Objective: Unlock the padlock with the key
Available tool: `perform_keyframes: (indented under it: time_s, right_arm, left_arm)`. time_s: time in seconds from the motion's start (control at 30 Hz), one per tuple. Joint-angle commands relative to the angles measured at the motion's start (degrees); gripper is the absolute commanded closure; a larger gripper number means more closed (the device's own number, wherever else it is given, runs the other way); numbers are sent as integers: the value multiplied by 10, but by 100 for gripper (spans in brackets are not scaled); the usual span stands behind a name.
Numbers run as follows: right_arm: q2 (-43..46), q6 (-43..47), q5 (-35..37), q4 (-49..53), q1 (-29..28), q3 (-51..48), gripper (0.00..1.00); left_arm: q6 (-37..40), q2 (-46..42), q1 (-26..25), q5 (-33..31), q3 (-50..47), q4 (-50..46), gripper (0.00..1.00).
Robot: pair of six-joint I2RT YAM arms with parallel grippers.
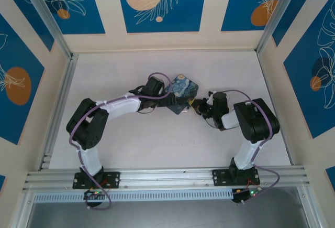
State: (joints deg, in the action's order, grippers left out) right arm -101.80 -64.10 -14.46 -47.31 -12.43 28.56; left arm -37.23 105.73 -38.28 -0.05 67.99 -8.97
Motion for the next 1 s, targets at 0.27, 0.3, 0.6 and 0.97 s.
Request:
perform_keyframes:
  time_s: [0.27,0.3,0.6,0.97]
  right_arm:
    - [5,-1,11,30,55,27,100]
    - [11,-1,8,31,60,20,100]
    - [107,16,-32,87,64,-54,100]
    - [287,54,-10,278,5,-140,100]
  left_arm:
    - [16,57,2,-31,-47,-173,8]
    - [16,57,2,-31,-46,-173,8]
    - [22,41,2,-26,-30,-181,5]
    - [18,-52,2,-28,-12,-212,0]
